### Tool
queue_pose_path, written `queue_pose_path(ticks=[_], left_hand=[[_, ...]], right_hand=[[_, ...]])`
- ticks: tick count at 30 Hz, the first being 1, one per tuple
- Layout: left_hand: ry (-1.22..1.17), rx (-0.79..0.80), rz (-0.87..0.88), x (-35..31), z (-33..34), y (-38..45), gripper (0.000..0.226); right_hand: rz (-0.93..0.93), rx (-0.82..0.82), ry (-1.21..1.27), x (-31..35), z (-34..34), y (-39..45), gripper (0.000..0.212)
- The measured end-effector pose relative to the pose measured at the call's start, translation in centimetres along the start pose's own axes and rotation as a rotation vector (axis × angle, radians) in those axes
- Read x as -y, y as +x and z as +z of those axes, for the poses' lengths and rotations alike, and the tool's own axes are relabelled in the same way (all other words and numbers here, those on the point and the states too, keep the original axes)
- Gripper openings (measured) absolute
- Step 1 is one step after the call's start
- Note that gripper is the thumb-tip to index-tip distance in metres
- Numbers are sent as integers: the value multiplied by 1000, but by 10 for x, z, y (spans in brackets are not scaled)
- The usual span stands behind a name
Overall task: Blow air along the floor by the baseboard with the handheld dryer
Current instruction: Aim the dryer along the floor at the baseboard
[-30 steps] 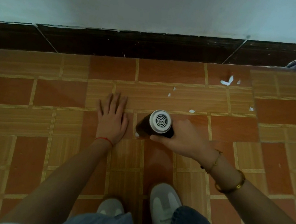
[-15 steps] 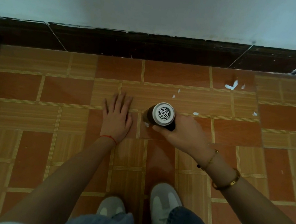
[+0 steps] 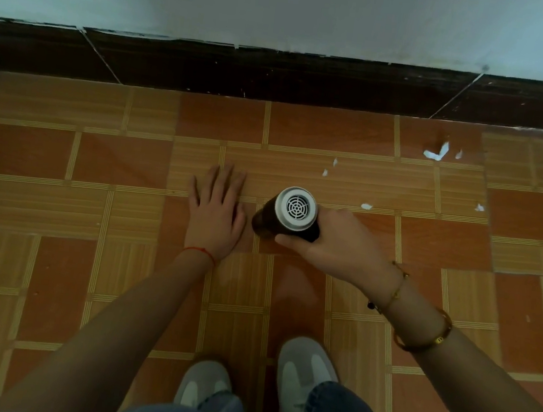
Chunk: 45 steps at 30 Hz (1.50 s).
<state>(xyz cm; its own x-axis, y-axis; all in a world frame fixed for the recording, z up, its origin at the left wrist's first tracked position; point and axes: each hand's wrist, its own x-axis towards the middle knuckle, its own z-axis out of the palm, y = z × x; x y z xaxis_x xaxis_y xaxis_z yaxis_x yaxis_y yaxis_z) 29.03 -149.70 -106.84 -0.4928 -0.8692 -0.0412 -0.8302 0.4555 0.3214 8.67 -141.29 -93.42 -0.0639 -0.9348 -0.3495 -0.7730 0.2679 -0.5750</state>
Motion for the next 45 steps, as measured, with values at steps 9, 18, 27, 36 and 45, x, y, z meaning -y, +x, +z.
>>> queue_pose_path(ticks=[9,18,27,36,45], left_hand=[[16,15,-2,-1,-2,0,59],[25,8,-7,-3,-2,-1,58],[15,4,-8,-3,-1,0,58],[26,-16,-14,-2,0,0,58],[13,-21,-72,-16,-6,6,56]], right_hand=[[99,-217,-14,-9,-2,6,55],[202,-356,16,-32,-18,5,61],[245,-310,106,-40,-27,13,60],[279,-482,78,-52,-37,27,58],[109,-234,81,-31,-22,27,58]])
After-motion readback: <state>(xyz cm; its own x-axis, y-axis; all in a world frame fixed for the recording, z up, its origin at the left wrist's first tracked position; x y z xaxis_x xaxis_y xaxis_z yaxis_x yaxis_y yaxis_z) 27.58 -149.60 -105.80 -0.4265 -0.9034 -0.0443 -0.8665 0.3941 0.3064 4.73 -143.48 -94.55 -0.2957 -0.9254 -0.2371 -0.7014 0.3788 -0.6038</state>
